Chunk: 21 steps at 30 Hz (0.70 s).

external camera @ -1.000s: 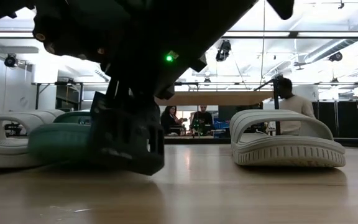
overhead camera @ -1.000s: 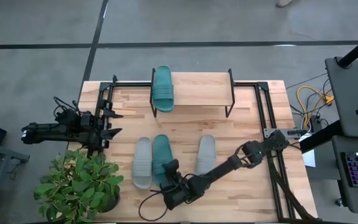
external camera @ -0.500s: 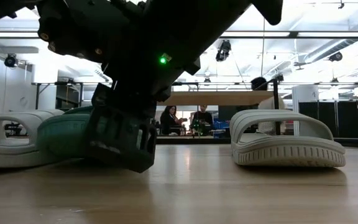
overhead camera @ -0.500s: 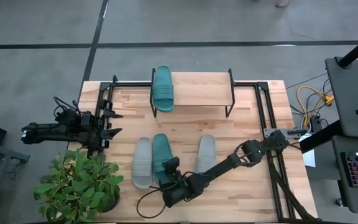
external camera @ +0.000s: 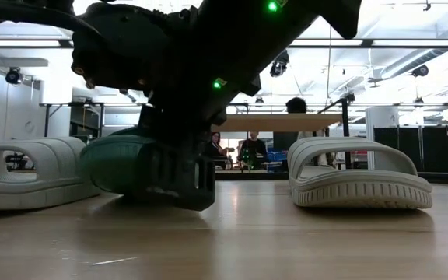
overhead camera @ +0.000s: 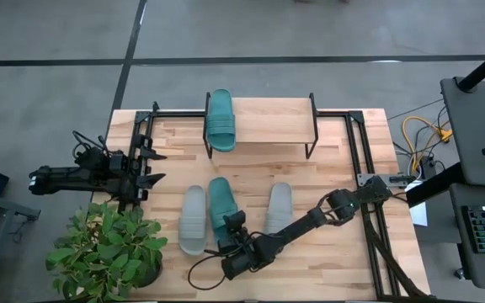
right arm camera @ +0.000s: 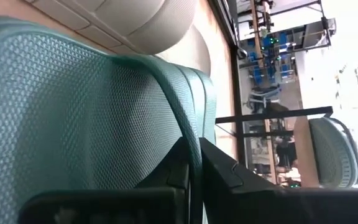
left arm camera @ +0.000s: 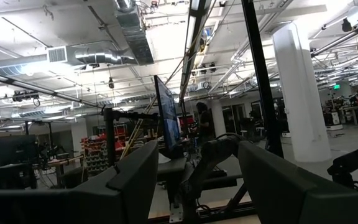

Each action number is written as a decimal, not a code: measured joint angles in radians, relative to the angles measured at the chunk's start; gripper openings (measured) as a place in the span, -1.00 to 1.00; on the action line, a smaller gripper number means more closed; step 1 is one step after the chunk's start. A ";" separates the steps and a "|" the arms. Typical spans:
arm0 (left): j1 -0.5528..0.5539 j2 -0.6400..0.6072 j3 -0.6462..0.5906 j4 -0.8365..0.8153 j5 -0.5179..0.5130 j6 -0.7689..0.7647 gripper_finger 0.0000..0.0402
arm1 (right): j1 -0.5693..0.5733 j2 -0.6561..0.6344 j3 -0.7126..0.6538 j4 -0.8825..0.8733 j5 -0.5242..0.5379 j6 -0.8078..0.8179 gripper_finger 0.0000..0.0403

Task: Pick and place slides into the shelf
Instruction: Put the green slide on the shelf next to the other green slide

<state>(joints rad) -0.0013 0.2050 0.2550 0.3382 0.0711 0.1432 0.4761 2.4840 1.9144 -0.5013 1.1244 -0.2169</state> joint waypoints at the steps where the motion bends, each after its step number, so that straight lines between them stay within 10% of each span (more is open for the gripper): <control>1: 0.000 0.000 0.000 0.000 0.000 0.000 0.04 | 0.001 0.000 0.000 0.000 0.002 0.000 -0.93; 21: 0.000 0.000 0.000 -0.008 0.000 0.000 0.04 | 0.030 -0.002 0.099 -0.127 0.098 -0.053 -0.94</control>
<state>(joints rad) -0.0013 0.2050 0.2550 0.3305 0.0711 0.1432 0.5058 2.4825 2.0132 -0.6281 1.2221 -0.2694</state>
